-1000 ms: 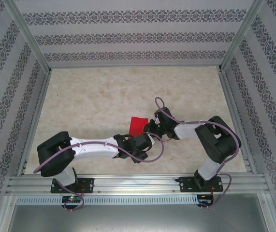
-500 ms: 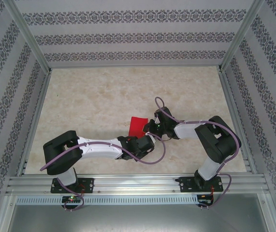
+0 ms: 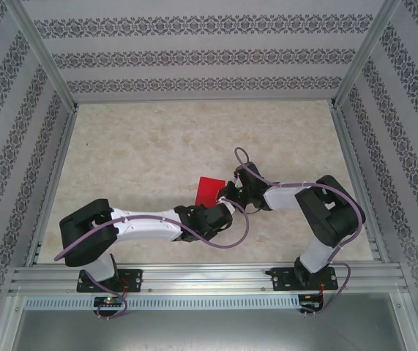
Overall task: Fold a paper plane with a square sheet of paper (pick it up from the middle)
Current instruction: Third fold the triangle at the center of the table.
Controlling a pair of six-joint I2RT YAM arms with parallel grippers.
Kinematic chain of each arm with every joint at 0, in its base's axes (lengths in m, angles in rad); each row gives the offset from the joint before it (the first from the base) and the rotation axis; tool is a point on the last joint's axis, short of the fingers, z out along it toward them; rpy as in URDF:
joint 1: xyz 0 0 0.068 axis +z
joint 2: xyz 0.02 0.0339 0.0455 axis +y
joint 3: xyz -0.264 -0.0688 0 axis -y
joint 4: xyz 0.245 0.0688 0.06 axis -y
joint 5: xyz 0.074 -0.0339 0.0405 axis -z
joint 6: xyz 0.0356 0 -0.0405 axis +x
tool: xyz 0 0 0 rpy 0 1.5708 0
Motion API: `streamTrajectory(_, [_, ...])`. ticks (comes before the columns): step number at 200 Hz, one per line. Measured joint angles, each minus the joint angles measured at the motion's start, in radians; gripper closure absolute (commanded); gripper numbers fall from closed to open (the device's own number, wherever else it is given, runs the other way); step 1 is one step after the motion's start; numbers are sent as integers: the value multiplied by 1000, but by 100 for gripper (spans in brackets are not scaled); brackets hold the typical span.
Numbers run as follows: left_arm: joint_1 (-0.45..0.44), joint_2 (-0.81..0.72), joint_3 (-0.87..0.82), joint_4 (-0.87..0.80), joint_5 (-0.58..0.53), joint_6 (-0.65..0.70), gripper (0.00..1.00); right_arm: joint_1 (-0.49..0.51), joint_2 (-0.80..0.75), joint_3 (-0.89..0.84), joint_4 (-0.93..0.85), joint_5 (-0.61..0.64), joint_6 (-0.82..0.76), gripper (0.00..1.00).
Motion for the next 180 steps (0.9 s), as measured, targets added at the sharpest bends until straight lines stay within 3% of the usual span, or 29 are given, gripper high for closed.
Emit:
streamTrajectory(40, [0, -14, 0, 0, 7, 6, 100, 0, 0, 0, -3, 0, -2, 85])
streamTrajectory(76, [7, -16, 0, 0, 37, 7, 100, -9, -8, 0, -18, 0, -15, 78])
streamTrajectory(115, [72, -50, 0, -1, 202, 3, 100, -48, -101, 0, -80, 16, -51, 70])
streamTrajectory(130, [110, -69, 0, 0, 276, -1, 100, -53, -153, 1, -126, 38, -76, 70])
streamTrajectory(180, [220, -103, -9, 9, 489, -30, 100, -51, -196, 62, -198, 53, -133, 85])
